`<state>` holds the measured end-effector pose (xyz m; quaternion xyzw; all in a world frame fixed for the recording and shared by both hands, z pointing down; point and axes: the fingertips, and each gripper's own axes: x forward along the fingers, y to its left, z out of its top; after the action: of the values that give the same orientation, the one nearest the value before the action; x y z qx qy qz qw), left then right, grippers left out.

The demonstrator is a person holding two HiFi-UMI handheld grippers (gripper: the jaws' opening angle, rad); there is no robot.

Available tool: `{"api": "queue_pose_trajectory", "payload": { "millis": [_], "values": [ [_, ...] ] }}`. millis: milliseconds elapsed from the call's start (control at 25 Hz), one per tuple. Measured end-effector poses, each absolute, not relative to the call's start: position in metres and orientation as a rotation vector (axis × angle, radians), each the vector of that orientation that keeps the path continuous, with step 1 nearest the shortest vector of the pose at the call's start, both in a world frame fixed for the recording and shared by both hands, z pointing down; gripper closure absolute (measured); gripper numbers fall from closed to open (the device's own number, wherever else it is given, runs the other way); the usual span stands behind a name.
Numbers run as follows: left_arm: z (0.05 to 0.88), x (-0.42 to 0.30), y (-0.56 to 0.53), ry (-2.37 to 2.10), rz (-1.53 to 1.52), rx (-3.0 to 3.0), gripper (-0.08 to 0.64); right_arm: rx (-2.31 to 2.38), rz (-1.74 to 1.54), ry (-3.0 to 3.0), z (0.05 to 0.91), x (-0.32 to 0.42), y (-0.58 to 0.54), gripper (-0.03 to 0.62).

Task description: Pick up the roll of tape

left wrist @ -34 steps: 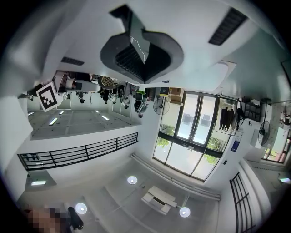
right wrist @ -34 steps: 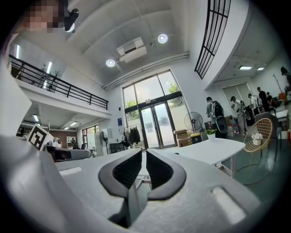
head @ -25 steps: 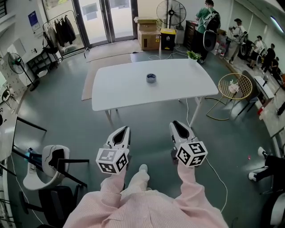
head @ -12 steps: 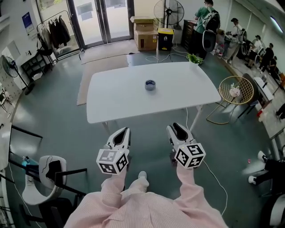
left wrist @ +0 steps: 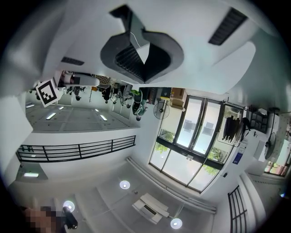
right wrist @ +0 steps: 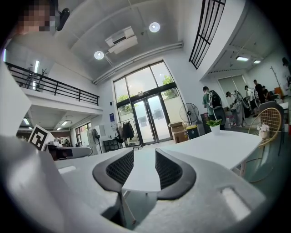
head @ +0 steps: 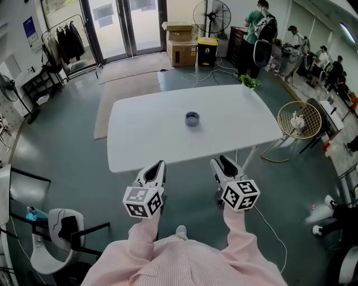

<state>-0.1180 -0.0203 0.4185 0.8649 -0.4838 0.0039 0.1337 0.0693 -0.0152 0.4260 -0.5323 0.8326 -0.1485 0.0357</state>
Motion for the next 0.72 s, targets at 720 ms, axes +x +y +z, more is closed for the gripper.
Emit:
{"api": "queue_pose_trajectory", "payload": {
  "millis": [720],
  "values": [
    [0.447, -0.122, -0.109, -1.371, 0.039, 2.451, 0.56, -1.7, -0.482, 2.509, 0.444, 0.075, -0.113, 0.446]
  ]
}}
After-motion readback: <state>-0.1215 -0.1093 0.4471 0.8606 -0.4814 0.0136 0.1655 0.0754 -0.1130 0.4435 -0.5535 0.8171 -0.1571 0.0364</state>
